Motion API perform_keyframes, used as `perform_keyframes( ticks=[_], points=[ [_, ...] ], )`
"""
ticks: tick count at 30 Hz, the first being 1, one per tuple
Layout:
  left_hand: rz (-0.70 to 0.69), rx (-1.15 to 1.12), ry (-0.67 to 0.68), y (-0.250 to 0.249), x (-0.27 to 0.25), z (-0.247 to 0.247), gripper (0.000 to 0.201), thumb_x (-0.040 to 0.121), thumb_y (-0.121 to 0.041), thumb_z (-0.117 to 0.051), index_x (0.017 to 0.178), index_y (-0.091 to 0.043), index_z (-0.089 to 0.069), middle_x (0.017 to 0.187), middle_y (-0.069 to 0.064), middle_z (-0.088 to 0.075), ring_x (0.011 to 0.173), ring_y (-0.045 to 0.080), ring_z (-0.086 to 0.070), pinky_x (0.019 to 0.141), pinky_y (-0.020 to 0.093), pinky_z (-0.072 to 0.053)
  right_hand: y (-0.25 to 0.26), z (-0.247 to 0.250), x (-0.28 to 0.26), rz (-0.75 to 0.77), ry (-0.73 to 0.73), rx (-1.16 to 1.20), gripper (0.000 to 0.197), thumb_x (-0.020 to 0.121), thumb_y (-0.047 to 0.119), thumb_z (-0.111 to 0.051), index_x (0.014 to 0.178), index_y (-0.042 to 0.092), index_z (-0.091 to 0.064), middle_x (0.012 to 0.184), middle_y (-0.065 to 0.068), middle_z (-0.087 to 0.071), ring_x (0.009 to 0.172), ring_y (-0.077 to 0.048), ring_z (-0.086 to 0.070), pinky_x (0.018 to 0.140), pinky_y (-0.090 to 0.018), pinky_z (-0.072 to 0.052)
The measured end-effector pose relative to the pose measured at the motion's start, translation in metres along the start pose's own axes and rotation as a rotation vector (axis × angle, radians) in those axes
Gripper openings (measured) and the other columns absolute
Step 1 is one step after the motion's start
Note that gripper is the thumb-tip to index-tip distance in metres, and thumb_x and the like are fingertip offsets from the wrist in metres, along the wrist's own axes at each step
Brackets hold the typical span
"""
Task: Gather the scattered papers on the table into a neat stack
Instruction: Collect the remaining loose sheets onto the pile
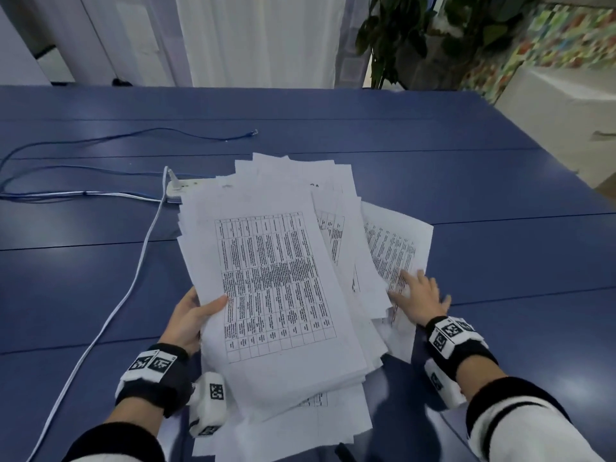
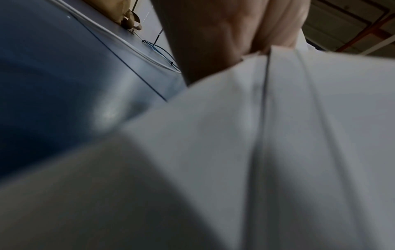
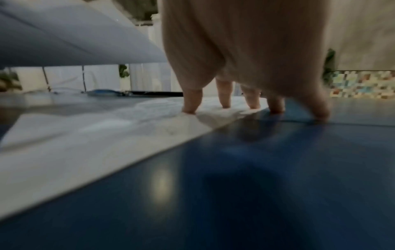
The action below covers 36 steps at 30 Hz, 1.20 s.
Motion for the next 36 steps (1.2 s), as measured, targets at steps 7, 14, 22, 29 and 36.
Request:
perform_keyframes(
  ticks=[7,14,22,29,36],
  points=[
    [0.053,0.087,0.019,0.007,0.005,-0.011,0.031,0.082,0.014,-0.053,0.104,-0.008,-0.058,0.087,0.008,-0.073,0.070,0.021,-0.072,0.059,0.034,-0.060,-0.001,-0.015,-0.010,0.215,0.075,0.110,0.052,0.093,0.010,-0.044,0.141,0.027,-0.037,0.154,0.003,-0.023,0.143,-0.026,-0.015,0.116,-0.043,-0.014],
    [0.123,0.202,0.032,0.018,0.009,-0.040,0.034,0.084,0.016,-0.051,0.115,0.001,-0.052,0.106,0.021,-0.063,0.082,0.030,-0.067,0.072,0.038,-0.058,0.018,0.000,0.009,-0.053,0.004,0.583,0.023,0.092,0.016,-0.043,0.073,0.007,-0.054,0.072,-0.006,-0.046,0.069,-0.020,-0.042,0.061,-0.026,-0.034],
    [0.014,0.477,-0.091,0.020,0.011,-0.054,0.090,0.085,0.002,-0.062,0.147,-0.022,-0.002,0.133,0.014,-0.046,0.124,0.030,-0.048,0.107,0.048,-0.036,0.035,-0.009,0.013,-0.028,-0.006,0.280,0.042,0.090,0.021,-0.053,0.130,0.009,-0.051,0.136,-0.022,-0.036,0.125,-0.039,-0.040,0.108,-0.042,-0.034],
    [0.055,0.754,-0.153,0.023,0.000,-0.072,0.086,0.080,-0.013,-0.070,0.146,-0.011,-0.016,0.140,0.015,-0.018,0.119,0.032,-0.044,0.111,0.037,-0.027,0.078,-0.028,-0.009,0.086,0.107,0.313,0.050,0.084,0.043,-0.061,0.115,0.004,-0.052,0.118,-0.015,-0.045,0.100,-0.022,-0.055,0.087,-0.032,-0.046],
    [0.062,0.689,-0.173,0.025,-0.005,-0.068,0.085,0.078,-0.009,-0.073,0.145,-0.007,-0.020,0.142,0.013,-0.020,0.121,0.030,-0.044,0.111,0.037,-0.029,0.097,-0.029,-0.016,-0.045,0.205,0.517,0.050,0.080,0.024,-0.071,0.114,-0.005,-0.049,0.109,-0.017,-0.058,0.100,-0.027,-0.059,0.085,-0.031,-0.046]
  ],
)
Point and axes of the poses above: each hand's wrist, its own x-axis towards the middle knuckle, its own z-axis out of the back of the hand, y = z × x, the point moved 1 cm from there along x, towards the middle knuckle
